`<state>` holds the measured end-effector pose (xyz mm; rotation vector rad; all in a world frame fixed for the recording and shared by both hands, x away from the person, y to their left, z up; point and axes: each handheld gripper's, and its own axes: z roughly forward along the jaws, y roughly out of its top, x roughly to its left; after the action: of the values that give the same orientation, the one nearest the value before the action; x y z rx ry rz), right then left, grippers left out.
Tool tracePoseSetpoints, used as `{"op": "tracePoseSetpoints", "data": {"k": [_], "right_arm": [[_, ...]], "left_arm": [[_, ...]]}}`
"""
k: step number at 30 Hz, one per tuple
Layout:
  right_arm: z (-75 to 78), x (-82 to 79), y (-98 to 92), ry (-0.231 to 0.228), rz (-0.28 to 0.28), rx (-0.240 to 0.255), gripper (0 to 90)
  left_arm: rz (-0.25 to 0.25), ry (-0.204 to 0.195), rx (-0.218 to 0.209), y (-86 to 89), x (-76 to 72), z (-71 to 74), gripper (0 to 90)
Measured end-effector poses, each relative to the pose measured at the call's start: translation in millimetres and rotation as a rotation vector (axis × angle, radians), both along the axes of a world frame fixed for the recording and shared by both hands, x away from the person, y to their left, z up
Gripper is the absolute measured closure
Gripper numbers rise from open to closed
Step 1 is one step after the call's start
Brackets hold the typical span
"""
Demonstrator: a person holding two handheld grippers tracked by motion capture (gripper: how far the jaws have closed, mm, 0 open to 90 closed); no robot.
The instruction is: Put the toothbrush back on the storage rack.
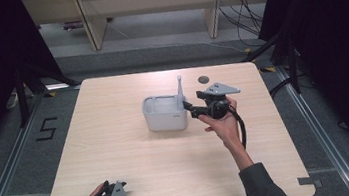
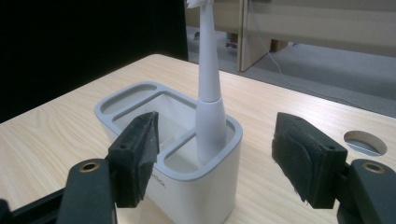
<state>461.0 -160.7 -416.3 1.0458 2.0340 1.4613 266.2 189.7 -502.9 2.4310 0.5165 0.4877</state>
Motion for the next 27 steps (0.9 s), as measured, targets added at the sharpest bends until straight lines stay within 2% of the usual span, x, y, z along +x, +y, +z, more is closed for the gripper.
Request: {"op": "tracePoseSetpoints", "data": {"k": [2,5,7,8,9,10,15,16,23,25,27], "right_arm": [[0.5,0.1,-0.8,-0.009,0.013,0.000,32.0],[1.2,-2.3,-1.2,0.005,0.005,0.007,31.7],[1.8,-3.0,-2.3,-0.010,0.008,-0.001,30.3],[2.0,-5.0,-2.2,0.022,0.009,0.030,29.9],[2.0,-5.0,-2.2,0.022,0.009,0.030,29.9],[2.6,-6.7,-2.6,0.044,0.027,0.033,29.5],[2.8,-14.1,-4.9,0.029,0.028,-0.003,27.0],[2.9,-16.0,-4.4,0.029,0.025,0.018,26.8],[7.2,-21.2,-4.8,0.031,0.041,0.023,23.6],[7.5,-22.7,-4.0,0.018,0.051,0.019,22.9],[7.2,-26.6,-1.6,0.039,0.055,0.022,21.9]], "left_arm": [[0.002,0.000,-0.001,0.0,-0.1,-0.1,15.3],[-0.001,-0.003,-0.001,0.2,-0.2,0.7,15.3],[0.001,-0.005,0.000,0.5,0.1,0.7,15.3],[0.002,-0.006,-0.003,0.3,0.0,0.6,15.3],[0.002,-0.006,-0.003,0.3,0.0,0.6,15.3],[0.001,-0.003,-0.004,0.3,-0.2,0.7,15.3],[0.000,-0.005,-0.003,0.5,-0.3,1.3,15.3],[0.000,-0.005,-0.002,0.4,-0.3,1.1,15.3],[0.002,-0.005,-0.002,0.6,0.0,0.9,15.3],[0.002,-0.005,-0.002,0.6,-0.1,1.1,15.3],[0.001,-0.004,-0.004,0.5,-0.4,1.0,15.3]]}}
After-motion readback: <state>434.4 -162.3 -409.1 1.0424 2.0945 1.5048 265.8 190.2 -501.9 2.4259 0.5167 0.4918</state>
